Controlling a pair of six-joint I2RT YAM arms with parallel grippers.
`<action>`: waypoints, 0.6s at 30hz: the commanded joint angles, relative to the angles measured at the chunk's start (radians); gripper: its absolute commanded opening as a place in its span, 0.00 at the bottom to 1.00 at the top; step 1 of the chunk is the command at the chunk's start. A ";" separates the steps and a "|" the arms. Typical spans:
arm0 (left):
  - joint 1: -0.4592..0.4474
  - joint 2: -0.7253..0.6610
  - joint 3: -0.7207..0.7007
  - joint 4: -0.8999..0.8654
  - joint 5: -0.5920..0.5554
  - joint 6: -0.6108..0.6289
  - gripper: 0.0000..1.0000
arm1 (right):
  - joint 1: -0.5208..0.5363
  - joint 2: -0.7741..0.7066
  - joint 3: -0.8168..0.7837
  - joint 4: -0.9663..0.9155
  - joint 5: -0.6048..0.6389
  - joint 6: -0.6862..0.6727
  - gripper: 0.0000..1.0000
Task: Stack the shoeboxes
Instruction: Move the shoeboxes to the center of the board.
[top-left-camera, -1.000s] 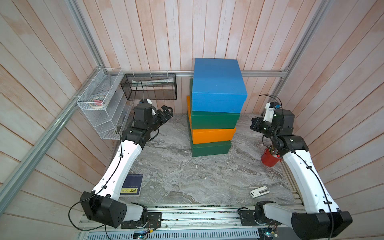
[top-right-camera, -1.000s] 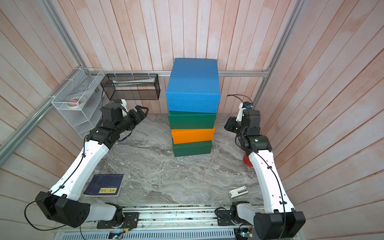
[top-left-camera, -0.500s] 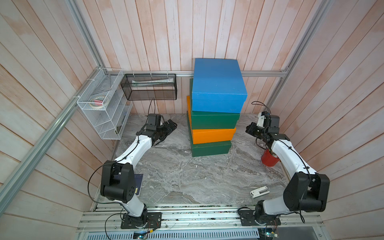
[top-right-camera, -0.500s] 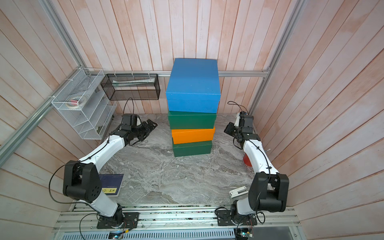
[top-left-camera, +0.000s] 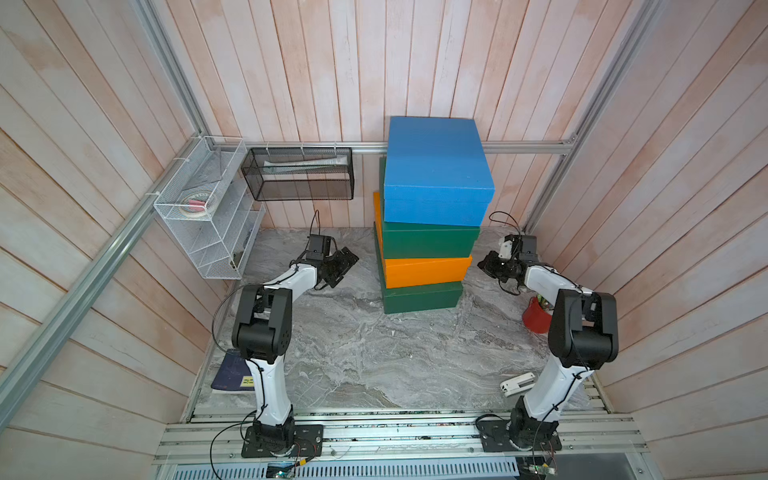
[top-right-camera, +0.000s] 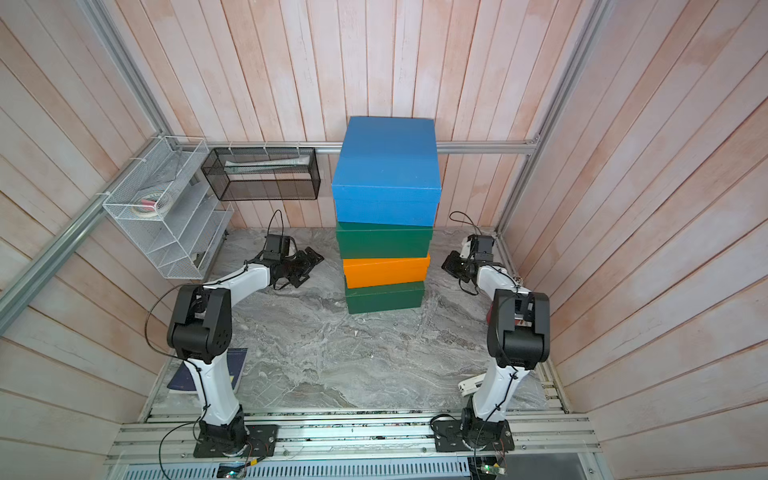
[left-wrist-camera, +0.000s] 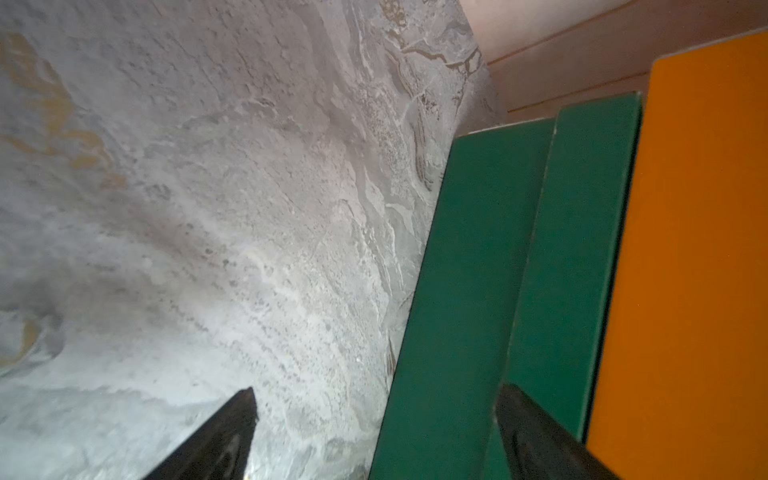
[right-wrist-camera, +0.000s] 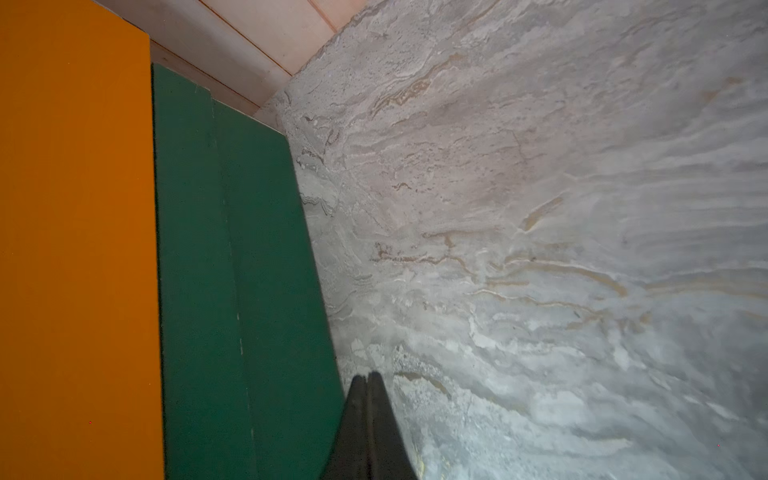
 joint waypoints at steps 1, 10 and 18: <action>-0.001 0.041 0.058 0.054 0.023 -0.025 0.93 | 0.022 0.049 0.049 0.036 -0.023 -0.003 0.00; -0.024 0.149 0.160 0.045 0.016 -0.015 0.93 | 0.110 0.159 0.114 0.073 -0.032 -0.019 0.00; -0.047 0.189 0.194 0.046 0.007 0.016 0.93 | 0.144 0.175 0.095 0.115 -0.040 -0.001 0.00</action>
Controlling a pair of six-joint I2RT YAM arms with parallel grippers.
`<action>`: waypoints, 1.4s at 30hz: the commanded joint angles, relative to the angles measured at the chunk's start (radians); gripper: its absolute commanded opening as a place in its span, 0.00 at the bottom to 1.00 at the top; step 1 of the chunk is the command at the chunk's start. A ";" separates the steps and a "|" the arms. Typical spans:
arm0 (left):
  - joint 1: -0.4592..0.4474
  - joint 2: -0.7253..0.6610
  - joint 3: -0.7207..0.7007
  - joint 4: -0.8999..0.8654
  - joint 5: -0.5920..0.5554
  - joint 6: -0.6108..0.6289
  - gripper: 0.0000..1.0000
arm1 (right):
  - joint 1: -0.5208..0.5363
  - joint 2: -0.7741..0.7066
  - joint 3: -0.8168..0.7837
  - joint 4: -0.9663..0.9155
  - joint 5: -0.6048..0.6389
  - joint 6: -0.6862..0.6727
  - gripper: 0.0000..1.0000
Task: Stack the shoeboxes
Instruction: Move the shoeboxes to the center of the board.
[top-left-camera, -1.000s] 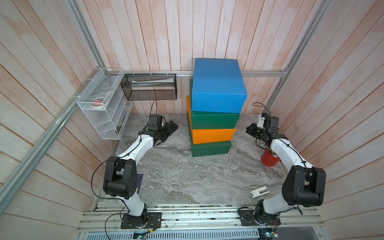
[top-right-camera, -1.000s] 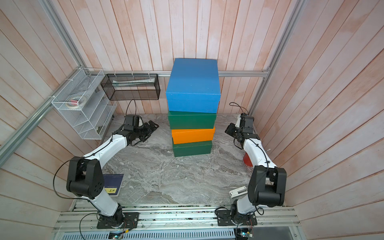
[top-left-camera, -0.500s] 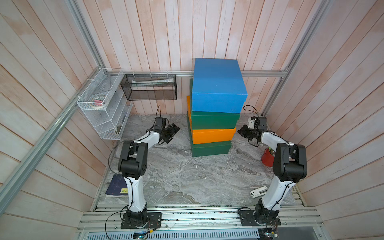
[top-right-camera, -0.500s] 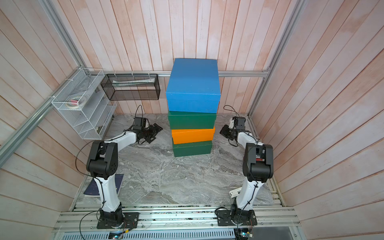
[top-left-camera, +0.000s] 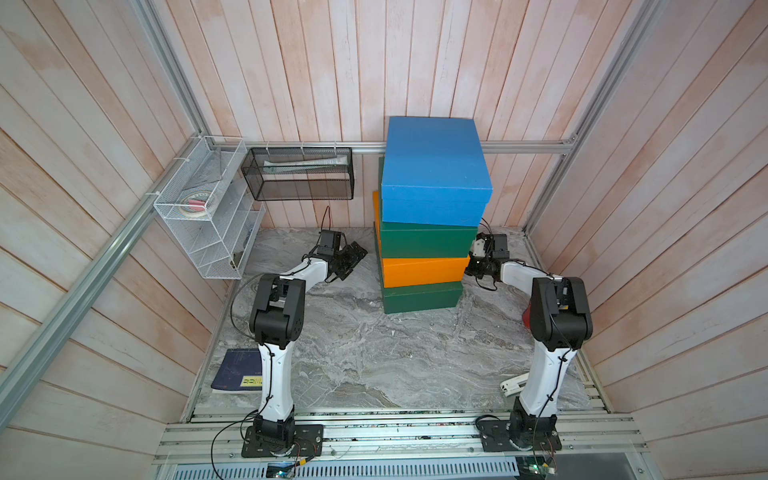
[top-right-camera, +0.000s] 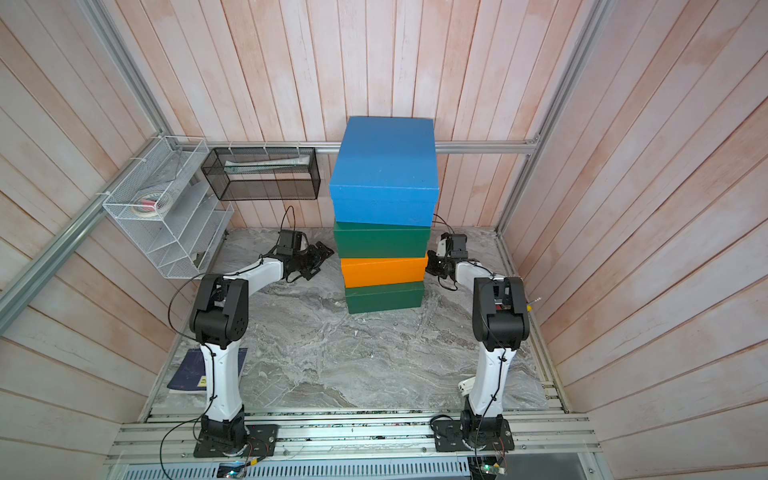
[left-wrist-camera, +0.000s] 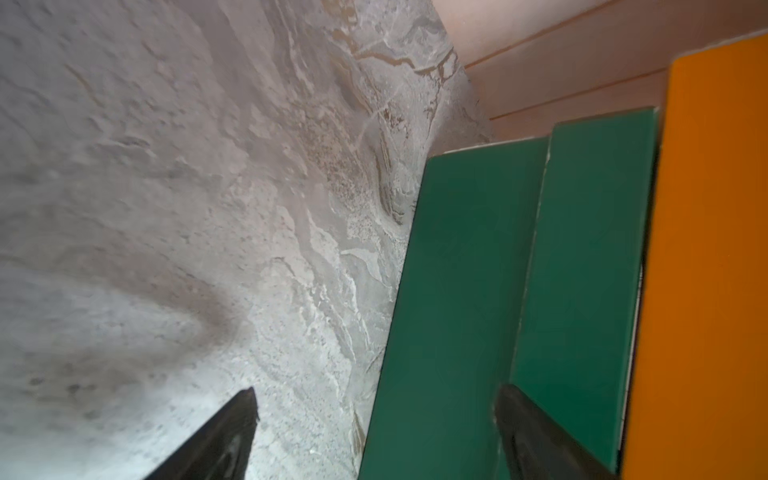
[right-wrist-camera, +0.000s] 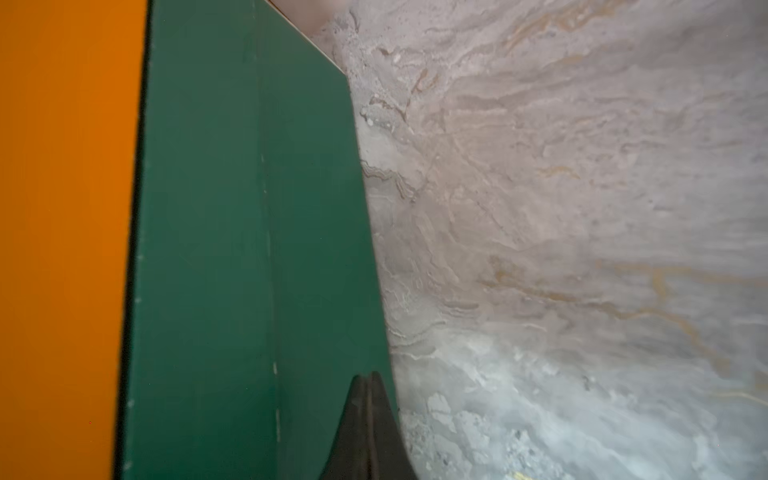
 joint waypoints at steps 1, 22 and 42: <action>-0.012 0.029 0.029 0.010 0.003 0.028 0.93 | 0.020 0.022 0.010 0.029 -0.015 0.002 0.00; -0.100 -0.135 -0.203 0.074 0.004 0.009 0.93 | 0.133 -0.060 -0.172 0.128 -0.034 0.044 0.00; -0.164 -0.493 -0.641 0.136 -0.058 -0.034 0.93 | 0.233 -0.344 -0.496 0.155 0.001 0.100 0.00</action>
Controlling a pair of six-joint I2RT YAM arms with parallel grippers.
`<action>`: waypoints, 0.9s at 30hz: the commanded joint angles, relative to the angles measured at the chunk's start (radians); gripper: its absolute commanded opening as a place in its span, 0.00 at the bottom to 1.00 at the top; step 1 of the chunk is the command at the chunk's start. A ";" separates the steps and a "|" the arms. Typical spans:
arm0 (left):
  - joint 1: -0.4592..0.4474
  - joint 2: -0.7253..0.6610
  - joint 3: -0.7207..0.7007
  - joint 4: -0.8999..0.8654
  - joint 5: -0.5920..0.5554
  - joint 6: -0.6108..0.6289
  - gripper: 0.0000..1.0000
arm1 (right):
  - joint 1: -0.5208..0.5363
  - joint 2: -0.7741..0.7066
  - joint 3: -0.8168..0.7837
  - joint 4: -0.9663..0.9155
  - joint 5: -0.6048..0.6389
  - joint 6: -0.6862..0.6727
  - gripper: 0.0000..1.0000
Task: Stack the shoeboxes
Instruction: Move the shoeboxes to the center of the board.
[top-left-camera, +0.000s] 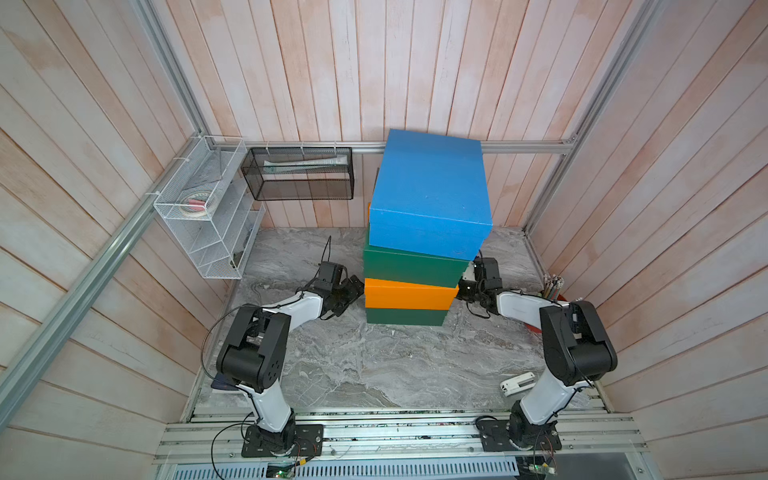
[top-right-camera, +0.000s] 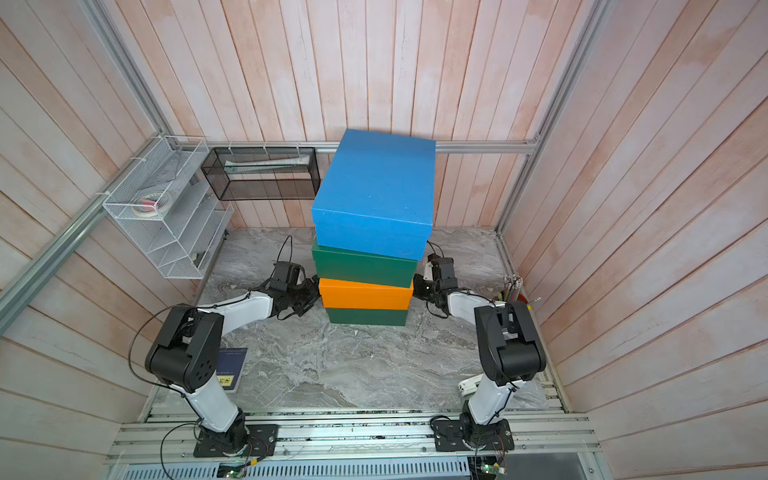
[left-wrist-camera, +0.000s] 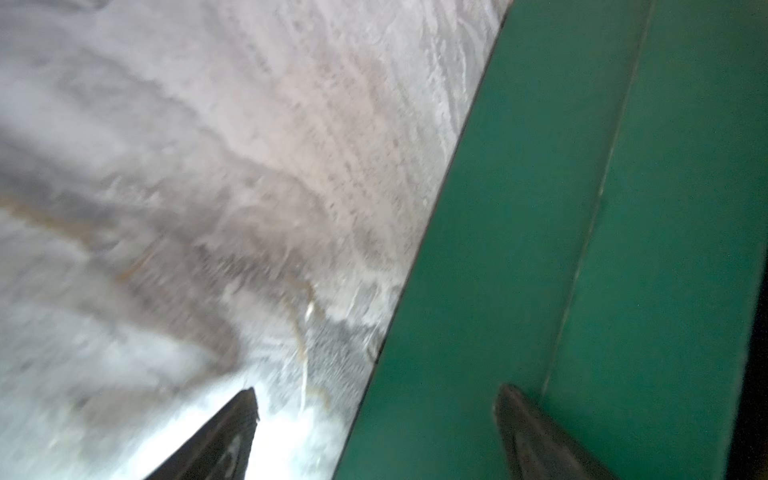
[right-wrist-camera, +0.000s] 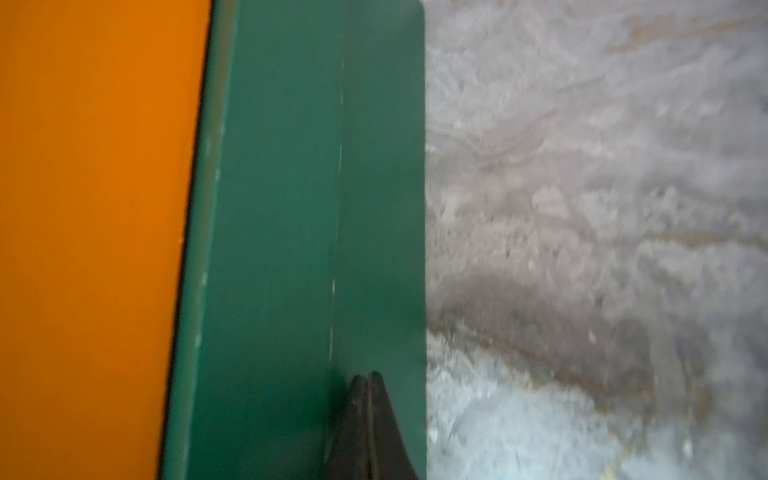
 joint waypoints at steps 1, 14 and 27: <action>-0.063 -0.061 -0.054 0.080 0.056 -0.004 0.93 | 0.074 -0.036 -0.043 -0.040 -0.054 0.013 0.00; -0.072 0.014 0.046 0.020 0.040 0.039 0.93 | 0.083 -0.046 0.010 -0.088 -0.015 -0.017 0.00; -0.041 0.112 0.201 -0.037 0.056 0.075 0.93 | 0.017 0.059 0.167 -0.143 -0.058 -0.042 0.00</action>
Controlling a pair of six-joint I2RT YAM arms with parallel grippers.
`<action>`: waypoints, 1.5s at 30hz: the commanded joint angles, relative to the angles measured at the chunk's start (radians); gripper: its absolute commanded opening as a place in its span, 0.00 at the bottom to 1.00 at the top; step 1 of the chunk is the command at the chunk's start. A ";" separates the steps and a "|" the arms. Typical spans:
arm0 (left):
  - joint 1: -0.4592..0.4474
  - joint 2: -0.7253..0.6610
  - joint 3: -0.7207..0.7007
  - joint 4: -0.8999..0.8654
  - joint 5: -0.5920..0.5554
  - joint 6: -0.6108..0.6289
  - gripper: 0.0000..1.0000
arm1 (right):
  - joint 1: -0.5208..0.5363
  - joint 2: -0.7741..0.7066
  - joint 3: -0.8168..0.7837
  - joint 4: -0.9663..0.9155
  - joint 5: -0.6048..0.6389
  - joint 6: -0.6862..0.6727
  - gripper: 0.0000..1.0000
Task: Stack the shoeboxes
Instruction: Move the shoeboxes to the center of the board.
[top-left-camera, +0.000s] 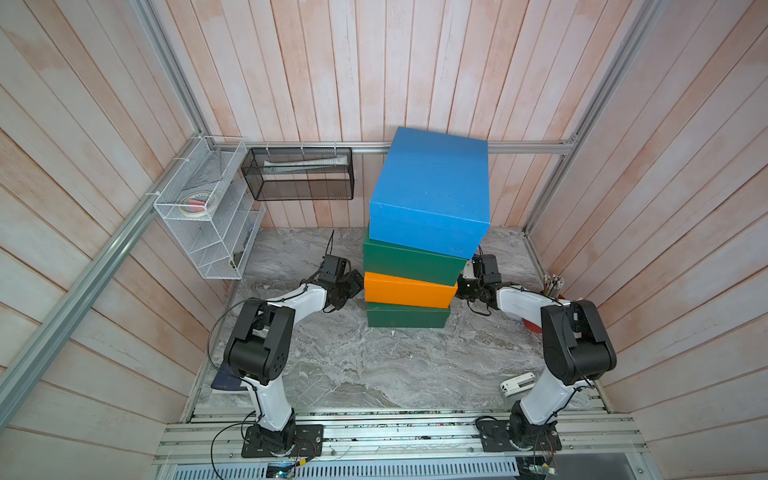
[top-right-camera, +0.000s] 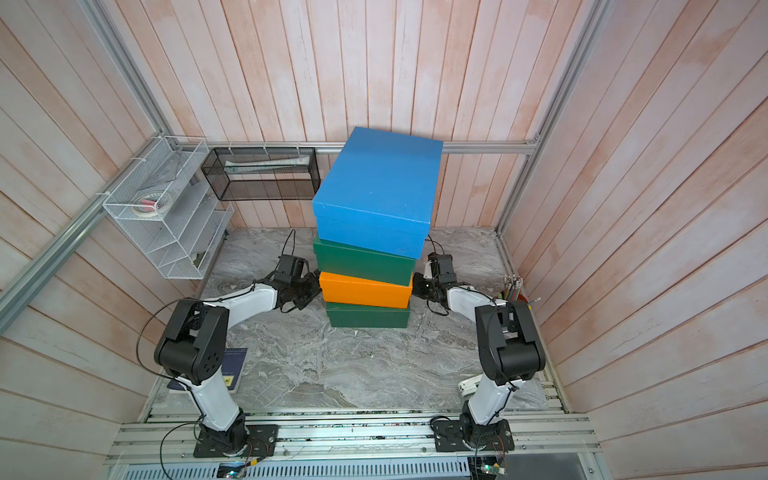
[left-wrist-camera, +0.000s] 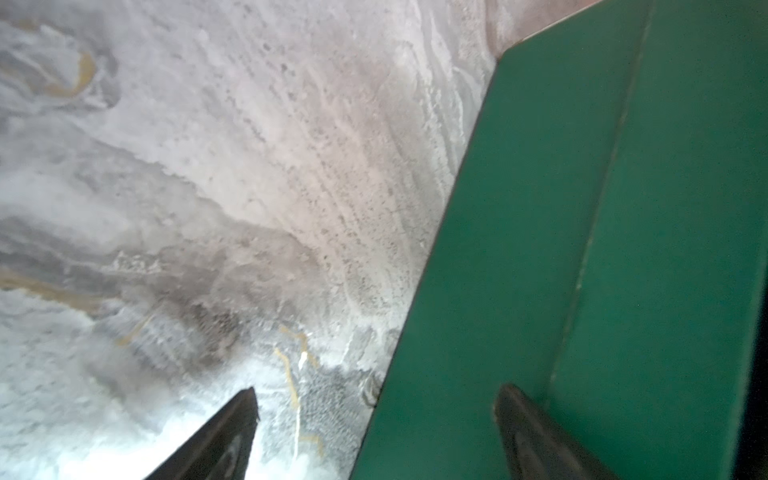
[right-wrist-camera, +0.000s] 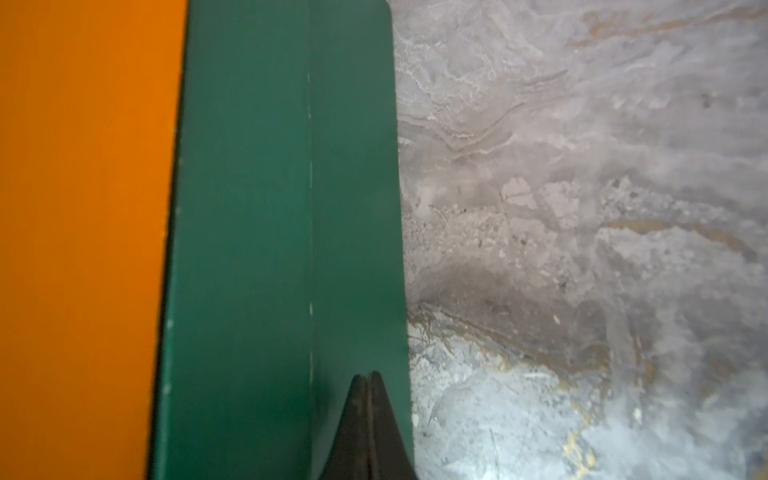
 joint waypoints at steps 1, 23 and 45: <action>-0.038 0.017 0.043 0.037 0.117 0.041 0.93 | 0.023 0.022 0.066 -0.011 -0.095 -0.018 0.00; -0.025 -0.016 -0.100 0.092 0.128 0.019 0.93 | 0.008 -0.018 0.011 -0.043 -0.041 -0.016 0.02; -0.001 -0.088 -0.150 -0.013 0.062 0.092 0.93 | -0.080 -0.020 0.033 -0.124 0.003 -0.005 0.06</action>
